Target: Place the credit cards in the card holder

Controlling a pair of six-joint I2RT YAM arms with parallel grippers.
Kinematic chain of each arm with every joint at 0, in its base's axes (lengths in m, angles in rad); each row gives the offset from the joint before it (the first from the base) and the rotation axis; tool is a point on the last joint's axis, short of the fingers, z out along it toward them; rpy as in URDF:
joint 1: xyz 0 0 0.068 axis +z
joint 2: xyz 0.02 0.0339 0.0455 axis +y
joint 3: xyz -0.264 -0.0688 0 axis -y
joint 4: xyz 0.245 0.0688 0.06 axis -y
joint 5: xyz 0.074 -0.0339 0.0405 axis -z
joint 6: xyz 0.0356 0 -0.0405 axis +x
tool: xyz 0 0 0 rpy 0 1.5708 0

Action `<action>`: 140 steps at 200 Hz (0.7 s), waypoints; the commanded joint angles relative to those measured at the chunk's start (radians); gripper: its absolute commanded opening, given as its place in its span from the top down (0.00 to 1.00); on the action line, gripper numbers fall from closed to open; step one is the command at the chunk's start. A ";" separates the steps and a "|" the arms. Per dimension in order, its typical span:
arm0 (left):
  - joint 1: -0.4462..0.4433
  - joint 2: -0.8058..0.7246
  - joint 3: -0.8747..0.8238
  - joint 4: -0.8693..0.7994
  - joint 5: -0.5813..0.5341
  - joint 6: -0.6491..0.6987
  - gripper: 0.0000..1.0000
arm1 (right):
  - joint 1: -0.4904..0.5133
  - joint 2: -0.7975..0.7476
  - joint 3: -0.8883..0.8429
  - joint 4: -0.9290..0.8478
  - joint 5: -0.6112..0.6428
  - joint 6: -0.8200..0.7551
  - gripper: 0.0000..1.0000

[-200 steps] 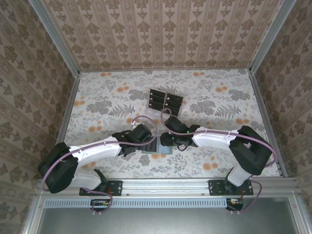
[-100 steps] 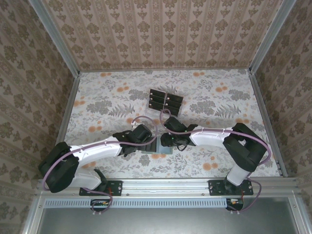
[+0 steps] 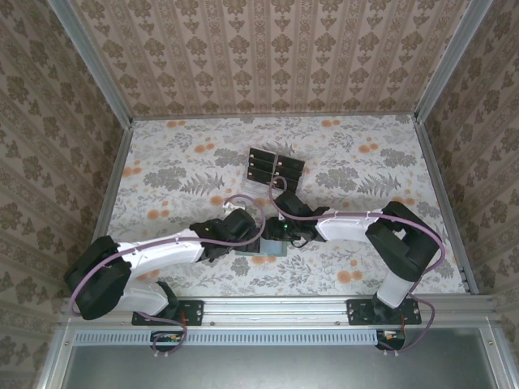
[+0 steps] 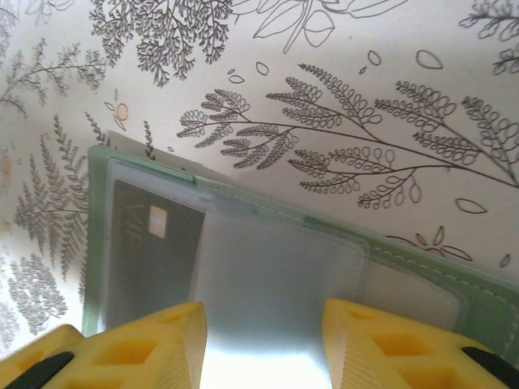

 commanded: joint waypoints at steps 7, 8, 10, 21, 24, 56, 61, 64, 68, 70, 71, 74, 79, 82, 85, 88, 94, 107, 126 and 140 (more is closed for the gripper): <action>-0.025 -0.034 -0.038 0.038 -0.004 -0.019 0.00 | -0.001 0.028 -0.025 0.007 -0.048 0.050 0.57; -0.026 -0.035 -0.039 0.038 -0.004 -0.019 0.00 | -0.001 0.028 -0.025 0.007 -0.048 0.051 0.57; -0.027 -0.038 -0.041 0.039 -0.005 -0.021 0.00 | -0.001 0.026 -0.026 0.007 -0.048 0.052 0.56; -0.036 -0.053 -0.057 0.049 -0.011 -0.024 0.00 | -0.004 0.025 -0.029 0.010 -0.048 0.062 0.57; -0.037 -0.057 -0.060 0.050 -0.014 -0.026 0.00 | -0.003 0.025 -0.031 0.011 -0.048 0.064 0.57; -0.059 -0.110 -0.107 0.081 -0.032 -0.036 0.00 | -0.004 0.022 -0.040 0.030 -0.054 0.093 0.57; -0.061 -0.116 -0.116 0.089 -0.031 -0.037 0.00 | -0.004 0.022 -0.040 0.032 -0.056 0.095 0.57; -0.062 -0.119 -0.119 0.095 -0.033 -0.037 0.00 | -0.004 0.022 -0.040 0.035 -0.059 0.098 0.57; -0.064 -0.123 -0.126 0.102 -0.031 -0.037 0.00 | -0.004 0.022 -0.041 0.039 -0.061 0.101 0.57; -0.066 -0.124 -0.129 0.106 -0.031 -0.037 0.00 | -0.003 0.022 -0.041 0.042 -0.062 0.104 0.57; -0.066 -0.125 -0.130 0.107 -0.029 -0.037 0.00 | -0.004 0.022 -0.041 0.043 -0.063 0.104 0.57; -0.067 -0.127 -0.133 0.113 -0.030 -0.037 0.00 | -0.003 0.022 -0.042 0.046 -0.066 0.105 0.56; -0.070 -0.129 -0.139 0.125 -0.026 -0.036 0.00 | -0.004 0.024 -0.043 0.049 -0.070 0.109 0.56; -0.071 -0.130 -0.141 0.130 -0.025 -0.035 0.00 | -0.004 0.024 -0.042 0.050 -0.071 0.111 0.56; -0.073 -0.130 -0.143 0.136 -0.024 -0.035 0.00 | -0.003 0.024 -0.041 0.051 -0.073 0.112 0.56; -0.074 -0.129 -0.145 0.140 -0.025 -0.034 0.00 | -0.004 0.025 -0.040 0.051 -0.075 0.111 0.56; -0.077 -0.128 -0.148 0.154 -0.021 -0.030 0.00 | -0.004 0.025 -0.040 0.053 -0.077 0.115 0.56; -0.086 -0.123 -0.154 0.183 -0.015 -0.023 0.00 | -0.003 0.026 -0.038 0.055 -0.080 0.120 0.56; -0.098 -0.113 -0.161 0.218 -0.013 -0.010 0.00 | -0.004 0.031 -0.037 0.062 -0.085 0.127 0.56; -0.104 -0.107 -0.163 0.238 -0.009 -0.003 0.00 | -0.003 0.034 -0.037 0.062 -0.086 0.132 0.56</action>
